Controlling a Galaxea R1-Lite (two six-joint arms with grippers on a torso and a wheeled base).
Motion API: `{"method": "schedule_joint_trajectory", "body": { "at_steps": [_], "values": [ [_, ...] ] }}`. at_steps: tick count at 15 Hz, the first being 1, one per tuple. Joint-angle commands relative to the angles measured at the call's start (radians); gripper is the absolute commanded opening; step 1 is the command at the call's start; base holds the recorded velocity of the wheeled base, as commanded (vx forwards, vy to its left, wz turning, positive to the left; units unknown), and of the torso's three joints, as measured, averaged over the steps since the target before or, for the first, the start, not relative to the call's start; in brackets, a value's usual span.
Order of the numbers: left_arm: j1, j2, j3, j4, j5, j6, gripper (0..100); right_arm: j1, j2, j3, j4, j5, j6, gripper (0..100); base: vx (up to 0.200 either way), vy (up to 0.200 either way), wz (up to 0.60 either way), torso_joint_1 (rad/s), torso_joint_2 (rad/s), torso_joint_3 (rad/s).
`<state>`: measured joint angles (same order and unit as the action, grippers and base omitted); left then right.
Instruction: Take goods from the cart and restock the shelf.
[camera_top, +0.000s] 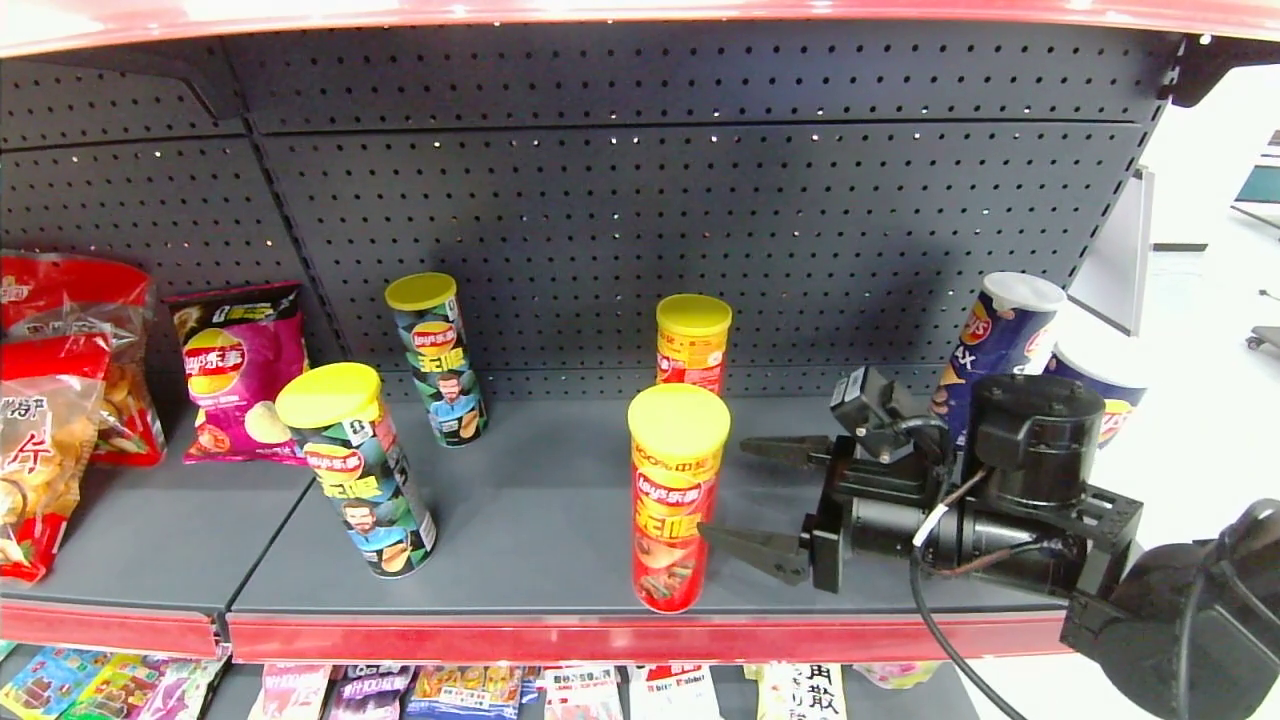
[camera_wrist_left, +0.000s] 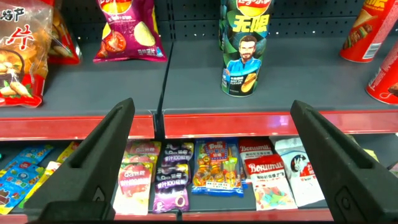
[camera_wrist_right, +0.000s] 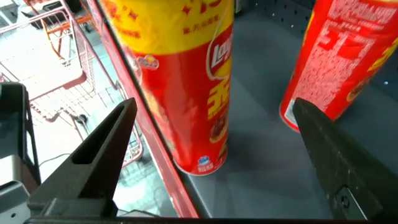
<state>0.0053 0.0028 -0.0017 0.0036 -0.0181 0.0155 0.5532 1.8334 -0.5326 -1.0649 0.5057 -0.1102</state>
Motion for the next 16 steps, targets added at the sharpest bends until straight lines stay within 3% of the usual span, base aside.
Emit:
{"method": "schedule_joint_trajectory", "body": {
  "at_steps": [1,16],
  "values": [
    [0.001,0.000,0.000,-0.001,0.000,0.000,100,0.019,0.007,-0.020,0.002,-0.001,0.001,100,0.000,0.000,0.00,0.000,0.00,0.000],
    [0.001,0.000,0.000,0.001,0.000,0.000,100,0.068,0.072,-0.075,0.002,-0.003,0.001,100,0.000,0.000,0.00,0.000,0.00,0.000]
  ]
}}
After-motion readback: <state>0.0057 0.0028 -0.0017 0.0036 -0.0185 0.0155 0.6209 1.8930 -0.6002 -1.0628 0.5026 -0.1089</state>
